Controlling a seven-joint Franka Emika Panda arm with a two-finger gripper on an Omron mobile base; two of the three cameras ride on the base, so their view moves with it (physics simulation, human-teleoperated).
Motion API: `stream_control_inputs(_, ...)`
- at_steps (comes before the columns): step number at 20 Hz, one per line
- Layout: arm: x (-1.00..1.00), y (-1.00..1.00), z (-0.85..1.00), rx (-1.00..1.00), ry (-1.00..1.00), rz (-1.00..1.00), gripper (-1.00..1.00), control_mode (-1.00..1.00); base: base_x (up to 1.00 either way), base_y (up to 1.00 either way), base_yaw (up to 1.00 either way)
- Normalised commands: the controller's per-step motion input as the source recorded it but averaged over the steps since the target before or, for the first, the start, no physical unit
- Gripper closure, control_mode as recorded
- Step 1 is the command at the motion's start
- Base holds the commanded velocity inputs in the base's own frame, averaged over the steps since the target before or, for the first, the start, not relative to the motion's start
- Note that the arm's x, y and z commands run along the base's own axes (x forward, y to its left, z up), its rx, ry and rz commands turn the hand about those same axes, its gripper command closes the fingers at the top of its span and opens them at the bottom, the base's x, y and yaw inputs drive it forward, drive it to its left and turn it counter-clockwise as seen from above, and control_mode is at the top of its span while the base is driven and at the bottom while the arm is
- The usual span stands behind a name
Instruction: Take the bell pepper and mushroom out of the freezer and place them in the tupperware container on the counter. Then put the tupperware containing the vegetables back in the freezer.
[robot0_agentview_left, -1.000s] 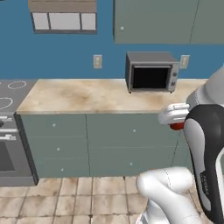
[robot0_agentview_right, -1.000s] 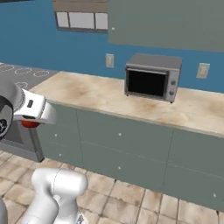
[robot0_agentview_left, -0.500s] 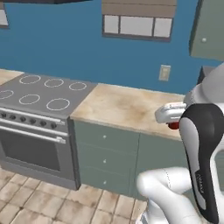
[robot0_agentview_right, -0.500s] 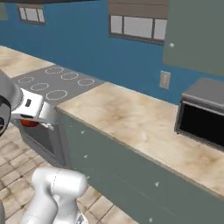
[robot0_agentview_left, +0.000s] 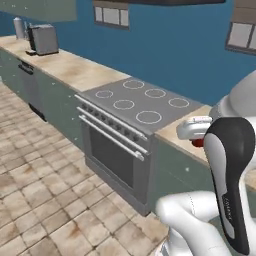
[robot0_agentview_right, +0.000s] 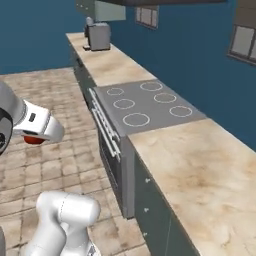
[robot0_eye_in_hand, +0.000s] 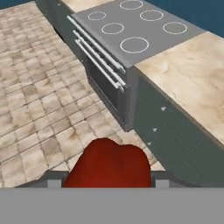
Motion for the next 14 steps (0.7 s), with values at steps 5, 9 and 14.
stream_control_inputs(5, 0.00, 0.00, 0.00, 0.00, 0.00, 0.00, 1.00, 1.00, 0.67, 0.00, 0.85)
stream_control_inputs(9, 0.00, 0.00, 0.00, 0.00, 0.00, 0.00, 1.00, 1.00, 0.75, 0.00, 0.83)
stream_control_inputs(14, 0.00, 0.00, 0.00, 0.00, 0.00, 0.00, 1.00, 1.00, 0.94, 0.00, 0.76)
